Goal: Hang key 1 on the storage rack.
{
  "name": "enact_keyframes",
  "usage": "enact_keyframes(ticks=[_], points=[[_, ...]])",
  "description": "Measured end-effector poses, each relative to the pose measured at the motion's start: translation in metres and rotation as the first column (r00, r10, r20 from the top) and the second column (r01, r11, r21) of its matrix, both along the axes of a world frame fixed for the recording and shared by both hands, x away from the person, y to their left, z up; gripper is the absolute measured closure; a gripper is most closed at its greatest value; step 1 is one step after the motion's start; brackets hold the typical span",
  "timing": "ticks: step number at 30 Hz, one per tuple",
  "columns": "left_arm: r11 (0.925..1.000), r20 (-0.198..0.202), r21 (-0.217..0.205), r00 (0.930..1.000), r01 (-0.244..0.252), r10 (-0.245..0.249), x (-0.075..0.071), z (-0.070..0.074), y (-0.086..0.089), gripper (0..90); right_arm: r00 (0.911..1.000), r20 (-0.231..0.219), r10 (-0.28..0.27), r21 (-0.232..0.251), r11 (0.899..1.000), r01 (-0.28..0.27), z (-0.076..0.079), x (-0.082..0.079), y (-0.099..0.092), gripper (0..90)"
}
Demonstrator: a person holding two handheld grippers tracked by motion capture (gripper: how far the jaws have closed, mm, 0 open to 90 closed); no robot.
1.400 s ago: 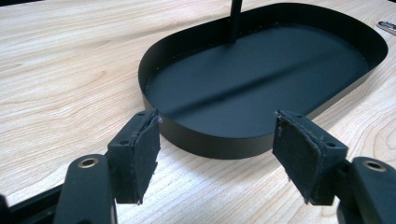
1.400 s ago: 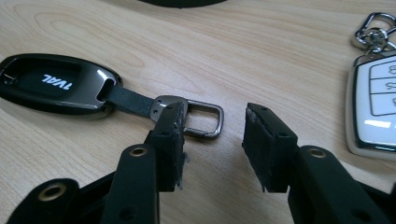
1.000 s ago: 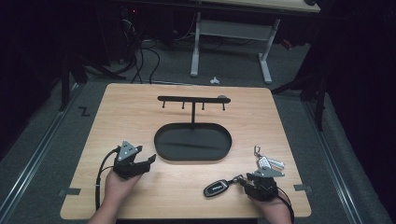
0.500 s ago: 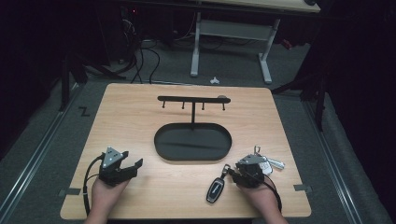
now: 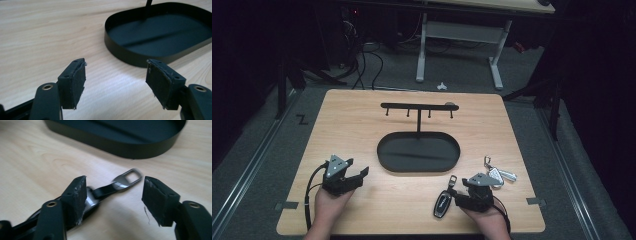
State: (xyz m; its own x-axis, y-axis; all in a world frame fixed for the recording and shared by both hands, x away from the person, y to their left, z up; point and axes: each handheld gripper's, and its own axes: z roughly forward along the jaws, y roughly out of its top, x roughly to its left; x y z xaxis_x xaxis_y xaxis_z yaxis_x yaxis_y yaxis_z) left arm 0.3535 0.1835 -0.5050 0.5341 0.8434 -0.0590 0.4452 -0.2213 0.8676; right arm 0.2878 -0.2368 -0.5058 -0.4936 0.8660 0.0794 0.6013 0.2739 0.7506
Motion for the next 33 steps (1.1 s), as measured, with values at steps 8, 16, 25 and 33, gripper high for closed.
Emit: enact_keyframes(ticks=[8, 16, 25, 33], points=[[0.9984, -0.016, -0.003, 0.9983, 0.057, -0.057, 0.012, -0.001, -0.019, 32.6, 0.9954, 0.022, 0.094, 0.014, 0.995, -0.094, 0.000, -0.028, 0.014, 73.9], [0.9968, -0.018, -0.005, 0.9967, 0.080, -0.080, 0.015, -0.002, -0.027, 32.9, 0.9857, 0.000, 0.169, -0.034, 0.985, -0.168, -0.006, -0.033, 0.028, 89.8], [0.9966, -0.022, -0.004, 0.9964, 0.082, -0.082, 0.016, -0.002, -0.027, 32.9, 0.9893, -0.009, 0.146, -0.091, 0.985, -0.146, -0.007, -0.036, 0.016, 89.8], [0.9962, -0.023, -0.006, 0.9959, 0.087, -0.087, 0.016, -0.002, -0.027, 32.9, 0.9967, -0.015, 0.080, -0.100, 0.992, -0.081, -0.006, -0.034, -0.013, 89.6]])
